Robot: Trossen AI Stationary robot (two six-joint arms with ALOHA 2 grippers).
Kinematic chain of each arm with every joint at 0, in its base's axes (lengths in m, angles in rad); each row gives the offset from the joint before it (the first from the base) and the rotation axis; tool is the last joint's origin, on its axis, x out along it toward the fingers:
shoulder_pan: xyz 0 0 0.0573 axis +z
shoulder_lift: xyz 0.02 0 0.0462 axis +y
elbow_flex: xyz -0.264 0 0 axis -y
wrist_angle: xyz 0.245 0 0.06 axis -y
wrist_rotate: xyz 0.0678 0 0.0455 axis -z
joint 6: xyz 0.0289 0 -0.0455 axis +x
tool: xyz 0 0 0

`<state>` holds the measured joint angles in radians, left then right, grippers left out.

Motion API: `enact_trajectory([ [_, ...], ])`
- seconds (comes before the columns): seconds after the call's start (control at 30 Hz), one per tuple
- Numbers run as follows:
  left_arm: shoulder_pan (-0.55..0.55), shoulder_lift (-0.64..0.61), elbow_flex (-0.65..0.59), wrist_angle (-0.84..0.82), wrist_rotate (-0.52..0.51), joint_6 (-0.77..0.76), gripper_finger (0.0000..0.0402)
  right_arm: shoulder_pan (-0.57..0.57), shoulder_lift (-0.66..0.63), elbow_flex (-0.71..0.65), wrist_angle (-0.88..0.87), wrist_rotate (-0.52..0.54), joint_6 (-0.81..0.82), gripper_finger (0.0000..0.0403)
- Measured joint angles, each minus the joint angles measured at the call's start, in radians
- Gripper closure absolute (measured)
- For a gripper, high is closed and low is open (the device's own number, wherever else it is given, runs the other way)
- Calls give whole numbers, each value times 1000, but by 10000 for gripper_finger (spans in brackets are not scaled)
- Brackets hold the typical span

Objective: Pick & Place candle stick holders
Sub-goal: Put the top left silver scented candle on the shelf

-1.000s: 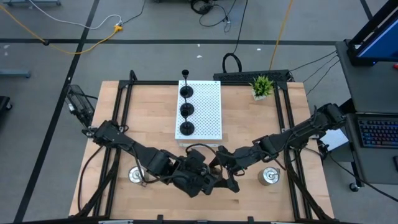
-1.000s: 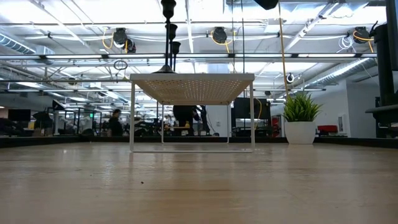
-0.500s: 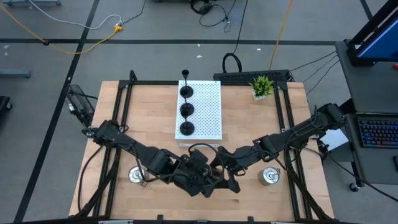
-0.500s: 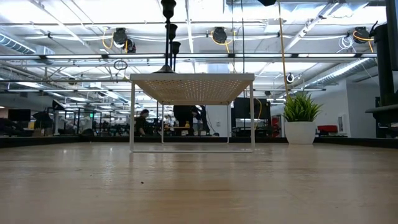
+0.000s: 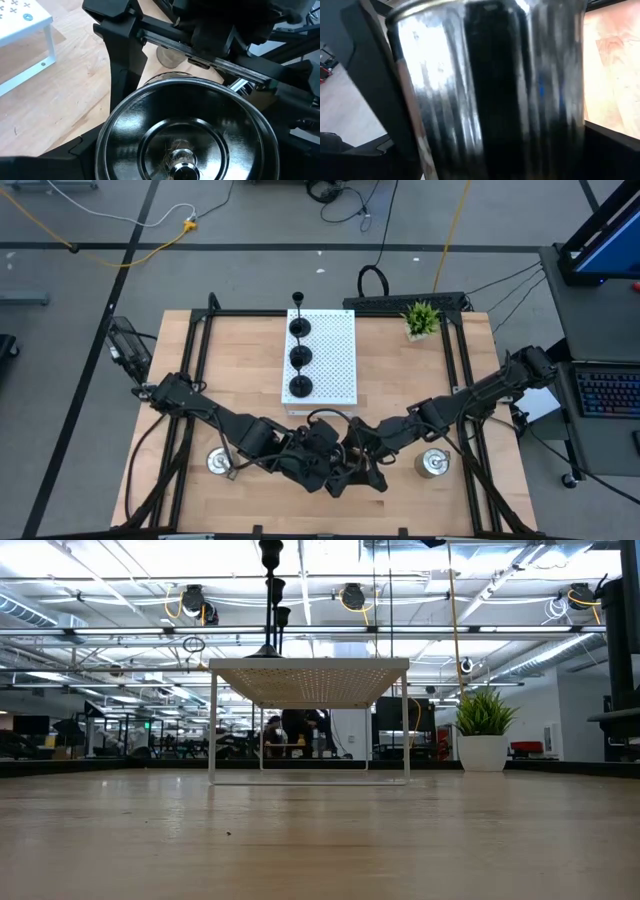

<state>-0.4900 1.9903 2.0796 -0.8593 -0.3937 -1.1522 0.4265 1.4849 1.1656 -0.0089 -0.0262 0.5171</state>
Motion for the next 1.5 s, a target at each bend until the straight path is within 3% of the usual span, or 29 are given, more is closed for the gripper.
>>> enact_trajectory([
  [0.2, -1, 0, 1, 1, 10, 0, 48, 8, 0, 0, -8, 0, -1, 14],
  [0.43, -1, -1, 1, 12, 19, 0, 48, 8, 0, 0, -5, -5, -14, 49],
  [1.03, 5, -2, 1, 40, 28, 16, 47, 8, 0, 0, -6, -5, -2, 52],
  [1.17, 5, -2, 1, 43, 26, 13, 19, 15, 0, 0, -7, -1, 1, 53],
  [1.27, 5, -2, 1, 41, 25, 14, 47, 20, 0, -1, -9, -2, -2, 53],
  [1.4, 4, -2, 1, 46, 27, 15, 51, 32, 0, -1, -6, 2, -1, 54],
  [1.5, 3, -2, 1, 47, 27, 21, 24, 38, 0, -1, -5, 3, 0, 54],
])
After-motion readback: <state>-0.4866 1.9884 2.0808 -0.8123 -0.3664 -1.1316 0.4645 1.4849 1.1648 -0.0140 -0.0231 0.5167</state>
